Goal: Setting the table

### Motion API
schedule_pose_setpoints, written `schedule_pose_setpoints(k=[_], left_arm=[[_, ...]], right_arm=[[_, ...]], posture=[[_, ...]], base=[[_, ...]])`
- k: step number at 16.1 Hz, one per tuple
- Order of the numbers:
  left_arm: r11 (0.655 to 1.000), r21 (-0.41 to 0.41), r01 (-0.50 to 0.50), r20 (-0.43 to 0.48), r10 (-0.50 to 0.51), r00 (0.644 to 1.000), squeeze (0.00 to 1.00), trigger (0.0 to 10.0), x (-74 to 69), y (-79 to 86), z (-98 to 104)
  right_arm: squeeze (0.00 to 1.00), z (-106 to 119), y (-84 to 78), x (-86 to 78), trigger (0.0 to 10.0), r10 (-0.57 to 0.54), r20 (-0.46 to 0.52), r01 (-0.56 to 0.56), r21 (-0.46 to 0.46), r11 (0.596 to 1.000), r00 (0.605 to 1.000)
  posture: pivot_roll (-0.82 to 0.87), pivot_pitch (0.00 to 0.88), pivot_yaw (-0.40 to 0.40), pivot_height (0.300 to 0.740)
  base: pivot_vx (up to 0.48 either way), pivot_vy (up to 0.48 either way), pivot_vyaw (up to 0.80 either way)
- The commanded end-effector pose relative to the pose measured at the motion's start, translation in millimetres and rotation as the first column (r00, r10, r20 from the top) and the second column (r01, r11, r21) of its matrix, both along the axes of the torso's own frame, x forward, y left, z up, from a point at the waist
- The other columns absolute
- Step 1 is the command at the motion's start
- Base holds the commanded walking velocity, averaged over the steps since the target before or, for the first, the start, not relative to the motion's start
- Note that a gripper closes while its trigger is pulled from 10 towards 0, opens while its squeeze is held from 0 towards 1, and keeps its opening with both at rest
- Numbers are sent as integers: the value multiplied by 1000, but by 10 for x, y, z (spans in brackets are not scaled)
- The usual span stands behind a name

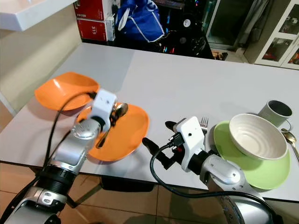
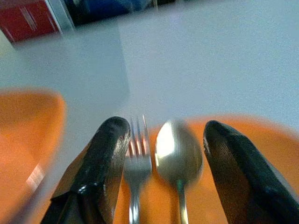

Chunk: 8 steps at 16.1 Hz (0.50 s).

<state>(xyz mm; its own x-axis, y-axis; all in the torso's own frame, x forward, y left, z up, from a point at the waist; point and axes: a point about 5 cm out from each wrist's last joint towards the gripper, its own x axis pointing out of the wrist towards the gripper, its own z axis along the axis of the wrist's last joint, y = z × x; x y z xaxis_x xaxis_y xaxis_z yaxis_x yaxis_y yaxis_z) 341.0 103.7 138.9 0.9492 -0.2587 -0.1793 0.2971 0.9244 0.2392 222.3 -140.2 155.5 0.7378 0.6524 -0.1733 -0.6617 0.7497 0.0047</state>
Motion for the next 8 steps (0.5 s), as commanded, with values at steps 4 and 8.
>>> schedule_pose_setpoints(k=[4, 8], left_arm=[[996, -72, 44, 190, -29, 981, 0, 10000, -235, 223, 400], [999, -39, 23, 294, -10, 956, 0, 10000, -482, 398, 601]], right_arm=[[0, 73, -52, 69, 10000, -48, 32, 48, 20, 999, 998], [0, 81, -195, 270, 10000, -298, 58, 292, 97, 952, 953]], posture=[[-42, 0, -54, 740], [13, 0, -73, 740]], base=[[0, 0, 0], [0, 0, 0]])
